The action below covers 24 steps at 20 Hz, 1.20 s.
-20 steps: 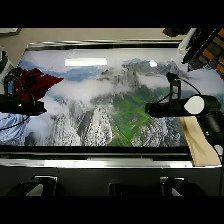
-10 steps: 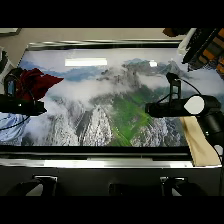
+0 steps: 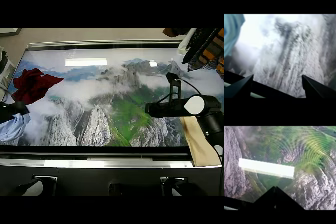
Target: Fold the clothes and pants, and hang the long-sleeved shirts on hangers.
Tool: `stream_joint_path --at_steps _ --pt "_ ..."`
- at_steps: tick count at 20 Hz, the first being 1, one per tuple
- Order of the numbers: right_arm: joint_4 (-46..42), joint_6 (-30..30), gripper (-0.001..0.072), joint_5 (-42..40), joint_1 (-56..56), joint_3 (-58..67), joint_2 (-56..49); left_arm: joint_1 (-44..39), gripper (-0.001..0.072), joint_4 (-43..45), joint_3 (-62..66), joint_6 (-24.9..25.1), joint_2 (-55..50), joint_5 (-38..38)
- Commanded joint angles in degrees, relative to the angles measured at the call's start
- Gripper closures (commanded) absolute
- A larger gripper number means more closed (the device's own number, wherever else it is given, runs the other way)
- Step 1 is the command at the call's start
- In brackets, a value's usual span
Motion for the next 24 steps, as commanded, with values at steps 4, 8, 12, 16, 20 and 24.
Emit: stream_joint_path --at_steps 4,8,12,16,20,24 --pt "0.02 0.02 0.0676 0.00 0.04 0.07 0.04 21.55 -0.0012 1.55 -1.25 -2.21 -6.75 14.14" --pt "0.00 0.02 0.0676 0.00 0.04 0.07 0.04 25.18 -0.0012 1.55 -1.25 -2.27 -15.19 21.92" --pt "0.00 0.02 0.0676 0.00 0.04 0.07 0.04 24.92 -0.0012 -0.28 -1.25 -2.29 -24.39 31.36" --pt "0.00 0.00 0.0676 0.00 0.04 0.07 0.04 24.83 0.0156 -8.33 -1.05 -1.92 -29.70 32.61" --pt "0.00 0.02 0.0676 0.00 0.04 0.07 0.04 23.32 0.0682 -19.37 -1.01 9.16 -27.67 24.92" --pt "0.00 0.02 0.0676 0.00 0.04 0.07 0.04 12.33 0.0684 -26.67 -1.14 14.51 -22.91 17.33"
